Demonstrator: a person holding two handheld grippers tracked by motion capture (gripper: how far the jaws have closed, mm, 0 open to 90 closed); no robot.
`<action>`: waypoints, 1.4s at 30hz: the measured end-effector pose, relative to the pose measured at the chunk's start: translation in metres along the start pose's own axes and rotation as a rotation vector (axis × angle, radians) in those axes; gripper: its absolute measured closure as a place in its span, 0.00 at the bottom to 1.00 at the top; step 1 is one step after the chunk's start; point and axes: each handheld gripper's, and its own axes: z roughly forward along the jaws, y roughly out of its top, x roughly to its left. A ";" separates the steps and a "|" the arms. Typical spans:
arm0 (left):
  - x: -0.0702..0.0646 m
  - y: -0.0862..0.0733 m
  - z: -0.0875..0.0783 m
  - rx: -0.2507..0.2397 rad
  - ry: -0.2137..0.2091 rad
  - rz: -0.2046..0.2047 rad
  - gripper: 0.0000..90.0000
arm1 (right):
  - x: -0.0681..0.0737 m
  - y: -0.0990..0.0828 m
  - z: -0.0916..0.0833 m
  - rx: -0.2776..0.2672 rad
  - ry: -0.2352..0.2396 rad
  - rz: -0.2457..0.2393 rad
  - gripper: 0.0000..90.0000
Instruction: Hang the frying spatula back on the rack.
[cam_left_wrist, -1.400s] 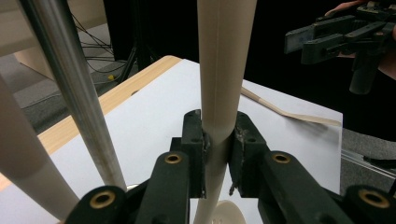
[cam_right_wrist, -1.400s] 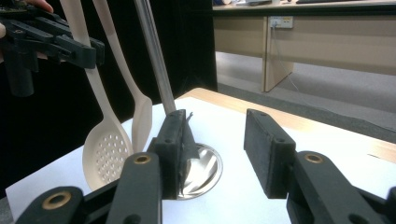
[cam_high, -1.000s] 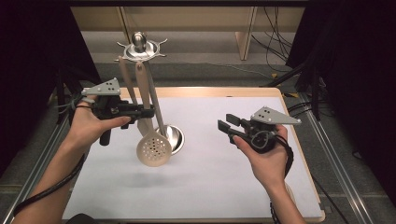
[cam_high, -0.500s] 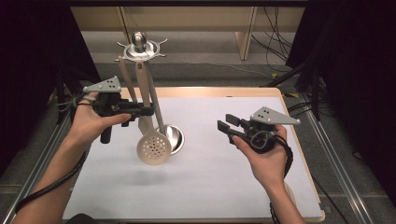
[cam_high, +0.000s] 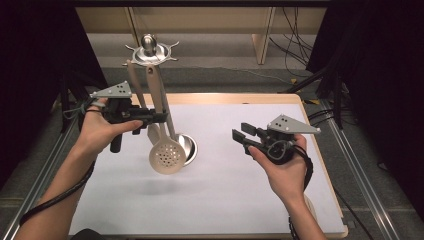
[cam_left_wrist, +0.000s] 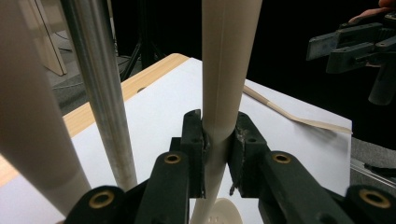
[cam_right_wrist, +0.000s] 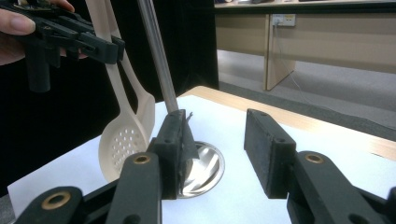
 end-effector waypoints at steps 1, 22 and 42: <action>0.000 0.000 0.000 -0.001 0.003 -0.001 0.85 | 0.001 0.000 -0.001 0.006 -0.005 0.016 0.66; -0.002 -0.010 0.000 -0.051 0.044 -0.039 0.81 | 0.002 -0.003 0.002 0.026 -0.009 0.029 0.65; -0.018 -0.012 -0.024 -0.120 0.124 0.003 0.75 | 0.002 -0.004 0.005 0.033 -0.005 0.035 0.65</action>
